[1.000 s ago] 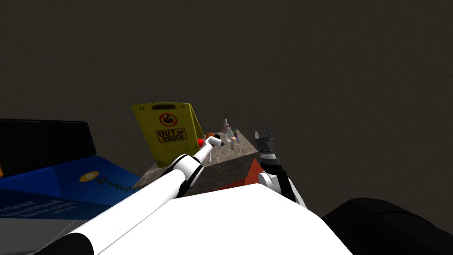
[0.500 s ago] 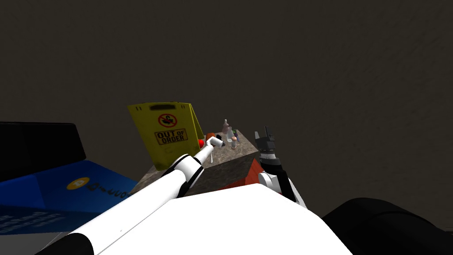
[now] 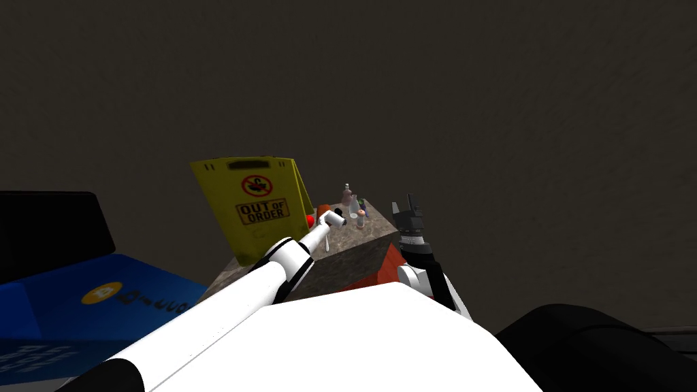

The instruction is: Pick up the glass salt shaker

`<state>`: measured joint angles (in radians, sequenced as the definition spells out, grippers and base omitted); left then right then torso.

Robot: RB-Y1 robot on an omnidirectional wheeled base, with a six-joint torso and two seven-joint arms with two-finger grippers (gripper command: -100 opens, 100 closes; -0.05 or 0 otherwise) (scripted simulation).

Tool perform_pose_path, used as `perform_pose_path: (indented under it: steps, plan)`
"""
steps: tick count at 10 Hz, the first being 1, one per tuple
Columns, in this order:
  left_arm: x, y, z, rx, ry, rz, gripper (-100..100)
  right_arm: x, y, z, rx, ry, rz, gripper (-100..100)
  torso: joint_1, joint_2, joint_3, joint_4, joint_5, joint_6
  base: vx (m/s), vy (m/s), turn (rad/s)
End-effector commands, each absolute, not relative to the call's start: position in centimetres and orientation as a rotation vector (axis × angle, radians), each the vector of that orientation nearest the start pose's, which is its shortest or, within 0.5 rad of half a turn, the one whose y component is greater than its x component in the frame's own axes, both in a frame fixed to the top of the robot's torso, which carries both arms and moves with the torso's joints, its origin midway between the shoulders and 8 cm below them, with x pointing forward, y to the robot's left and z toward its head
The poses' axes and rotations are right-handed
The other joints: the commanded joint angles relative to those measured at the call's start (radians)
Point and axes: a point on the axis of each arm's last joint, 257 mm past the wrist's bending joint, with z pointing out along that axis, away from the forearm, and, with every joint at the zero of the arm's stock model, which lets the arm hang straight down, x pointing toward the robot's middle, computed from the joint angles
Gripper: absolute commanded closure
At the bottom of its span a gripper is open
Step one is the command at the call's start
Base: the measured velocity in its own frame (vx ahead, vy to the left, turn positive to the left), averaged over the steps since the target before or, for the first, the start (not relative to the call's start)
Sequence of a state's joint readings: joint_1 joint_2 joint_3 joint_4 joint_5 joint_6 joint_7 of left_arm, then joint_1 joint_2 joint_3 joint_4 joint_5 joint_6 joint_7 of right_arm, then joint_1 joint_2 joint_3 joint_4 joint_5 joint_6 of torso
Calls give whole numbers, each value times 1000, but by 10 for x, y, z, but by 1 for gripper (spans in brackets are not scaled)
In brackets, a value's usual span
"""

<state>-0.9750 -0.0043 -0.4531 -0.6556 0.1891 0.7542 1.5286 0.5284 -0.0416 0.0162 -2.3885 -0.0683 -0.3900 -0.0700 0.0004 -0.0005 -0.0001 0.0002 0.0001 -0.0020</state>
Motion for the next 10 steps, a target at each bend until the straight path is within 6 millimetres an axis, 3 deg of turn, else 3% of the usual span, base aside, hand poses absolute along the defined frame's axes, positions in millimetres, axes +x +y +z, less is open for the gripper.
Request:
perform_pose_path:
  steps: [1,4,5,6,10]
  plan:
    - [620,-7,-307,-2652,1023,-1135,100,339,-277,42,722,608,1417,0,0,0,0,0,0,0,0,0,0]
    - [620,-7,-307,-2655,1020,-1135,100,339,-277,42,722,608,1417,0,-2,1,0,0,-1,0,0,0,0]
    - [620,-7,-307,-2655,1020,-1136,0,339,-277,42,722,608,1417,0,-2,0,0,0,-1,0,0,0,0]
    - [623,-3,-306,-2660,1031,-1133,100,339,-277,42,722,608,1417,0,-2,0,0,0,-1,0,0,-66,129]
    - [626,4,-303,-2675,1060,-1131,100,339,-277,42,722,608,1417,0,-6,0,0,0,-2,2,-10,-87,104]
